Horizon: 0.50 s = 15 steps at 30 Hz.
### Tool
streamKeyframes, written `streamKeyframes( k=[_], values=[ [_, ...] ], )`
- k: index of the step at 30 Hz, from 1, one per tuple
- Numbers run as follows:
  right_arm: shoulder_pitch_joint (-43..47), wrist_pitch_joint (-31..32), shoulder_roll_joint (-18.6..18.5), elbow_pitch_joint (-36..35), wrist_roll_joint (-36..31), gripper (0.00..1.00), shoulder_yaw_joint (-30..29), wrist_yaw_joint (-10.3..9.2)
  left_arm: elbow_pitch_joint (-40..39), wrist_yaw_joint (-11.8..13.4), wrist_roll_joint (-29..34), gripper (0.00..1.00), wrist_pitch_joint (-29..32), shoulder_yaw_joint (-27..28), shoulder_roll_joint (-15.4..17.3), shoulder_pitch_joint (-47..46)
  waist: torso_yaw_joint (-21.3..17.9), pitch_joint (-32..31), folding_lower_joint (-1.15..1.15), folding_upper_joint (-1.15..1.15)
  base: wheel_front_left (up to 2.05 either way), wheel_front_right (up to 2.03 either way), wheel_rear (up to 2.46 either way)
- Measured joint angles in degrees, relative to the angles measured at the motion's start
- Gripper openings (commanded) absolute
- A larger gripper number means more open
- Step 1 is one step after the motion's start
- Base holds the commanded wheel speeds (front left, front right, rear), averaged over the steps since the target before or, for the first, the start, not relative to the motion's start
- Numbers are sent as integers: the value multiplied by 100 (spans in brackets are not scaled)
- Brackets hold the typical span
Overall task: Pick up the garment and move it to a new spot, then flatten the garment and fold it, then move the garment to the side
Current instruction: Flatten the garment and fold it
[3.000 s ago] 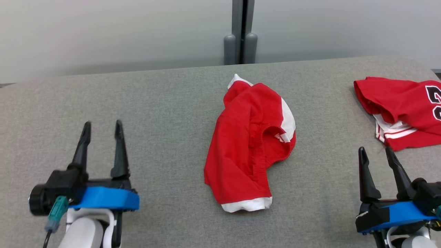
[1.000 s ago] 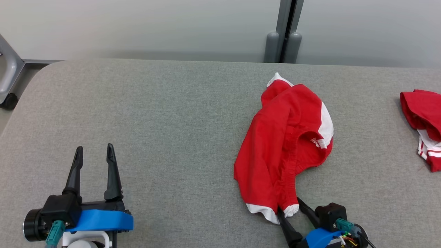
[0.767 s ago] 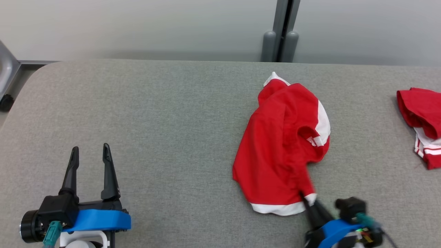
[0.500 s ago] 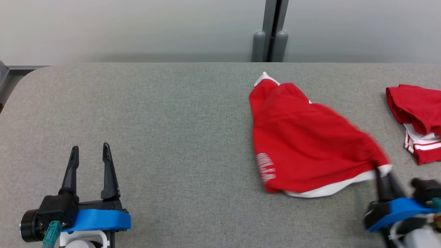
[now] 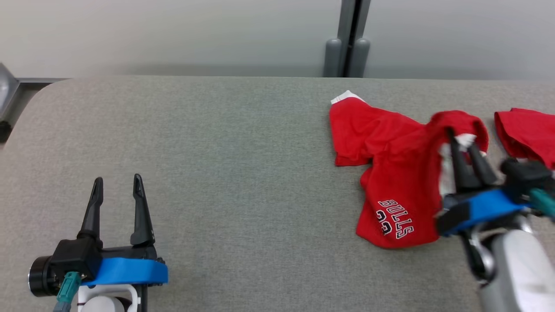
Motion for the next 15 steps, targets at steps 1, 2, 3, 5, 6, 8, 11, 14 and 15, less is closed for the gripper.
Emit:
streamKeyframes(
  k=[1,2,3,5,6,8,11,14,15],
  values=[
    [-100,12,46,26,1,0,244,0,3,-3,0,100,0,-5,0,-24,37,6,0,0,0,0,0],
    [-195,58,92,94,0,0,508,0,10,-9,0,100,0,-15,-1,-35,76,11,0,0,0,0,0],
    [-272,70,136,182,0,0,771,0,23,-12,0,100,-1,-33,-1,-41,122,13,0,0,0,0,0],
    [-409,86,263,426,8,0,1312,0,60,-24,-1,100,-1,-58,-1,-74,217,24,0,0,0,0,0],
    [-480,80,310,569,9,0,1608,0,67,-23,-1,100,0,-66,-1,-99,266,32,0,0,0,0,0],
    [-596,43,417,881,67,0,2116,0,75,-21,-2,100,-1,-91,-2,-121,362,43,0,0,0,0,0],
    [-690,-21,479,1214,155,0,2611,0,85,-11,-11,100,-1,-109,-2,-119,449,62,0,0,0,0,0],
    [-761,-148,536,1671,314,0,3237,0,101,-8,-35,100,0,-124,-3,-120,560,85,0,0,0,0,0],
    [-763,-209,542,1792,383,0,3418,0,103,1,-55,100,-1,-127,-4,-115,587,93,0,0,0,0,0]
  ],
)
